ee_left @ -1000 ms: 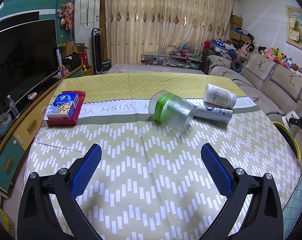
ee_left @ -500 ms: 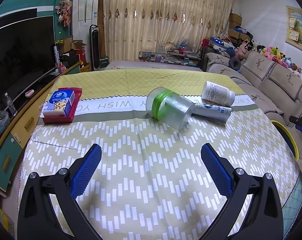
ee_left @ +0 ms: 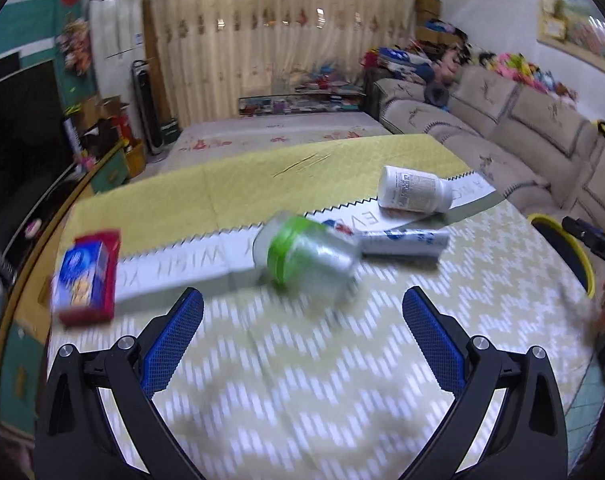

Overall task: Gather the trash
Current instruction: 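Carry the white cup over the yellow bin and open the right gripper, then reach the left gripper around the clear green-lidded jar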

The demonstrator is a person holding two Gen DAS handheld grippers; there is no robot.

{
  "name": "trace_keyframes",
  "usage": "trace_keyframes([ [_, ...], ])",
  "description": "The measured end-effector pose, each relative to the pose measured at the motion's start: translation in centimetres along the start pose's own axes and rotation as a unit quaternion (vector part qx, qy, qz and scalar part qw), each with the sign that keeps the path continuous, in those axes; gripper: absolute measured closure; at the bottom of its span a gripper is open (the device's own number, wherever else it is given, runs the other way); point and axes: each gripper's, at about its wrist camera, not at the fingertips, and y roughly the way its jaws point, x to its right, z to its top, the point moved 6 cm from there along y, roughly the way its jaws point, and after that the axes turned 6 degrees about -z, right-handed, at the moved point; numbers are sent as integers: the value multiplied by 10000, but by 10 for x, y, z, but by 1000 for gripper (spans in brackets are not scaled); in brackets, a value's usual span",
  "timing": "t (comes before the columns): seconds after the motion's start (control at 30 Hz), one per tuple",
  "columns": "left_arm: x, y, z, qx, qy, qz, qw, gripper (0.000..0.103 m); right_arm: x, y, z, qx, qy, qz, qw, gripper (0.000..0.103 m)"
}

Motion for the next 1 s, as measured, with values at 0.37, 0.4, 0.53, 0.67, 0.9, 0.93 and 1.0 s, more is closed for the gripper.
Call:
trace_keyframes([
  [0.37,-10,53,22,-317,607,-421,9968,5,-1,3,-2,-121,-19,71,9999,27],
  [0.4,-10,57,22,-344,643,-435,9964,5,-1,4,-2,-141,-6,77,9999,27],
  [0.53,-11,69,24,-414,727,-485,9953,5,1,6,-3,-196,42,91,9998,27],
  [0.67,-12,74,27,-387,723,-610,9948,5,2,9,-3,-246,46,83,9997,27],
  [0.9,-8,75,27,-471,766,-668,9937,26,3,12,-4,-326,65,77,9994,27],
  [0.93,-7,74,27,-476,766,-636,9939,26,3,12,-4,-327,75,77,9994,27],
  [1.0,-4,69,24,-481,750,-580,9943,26,4,13,-5,-337,109,76,9993,27],
])
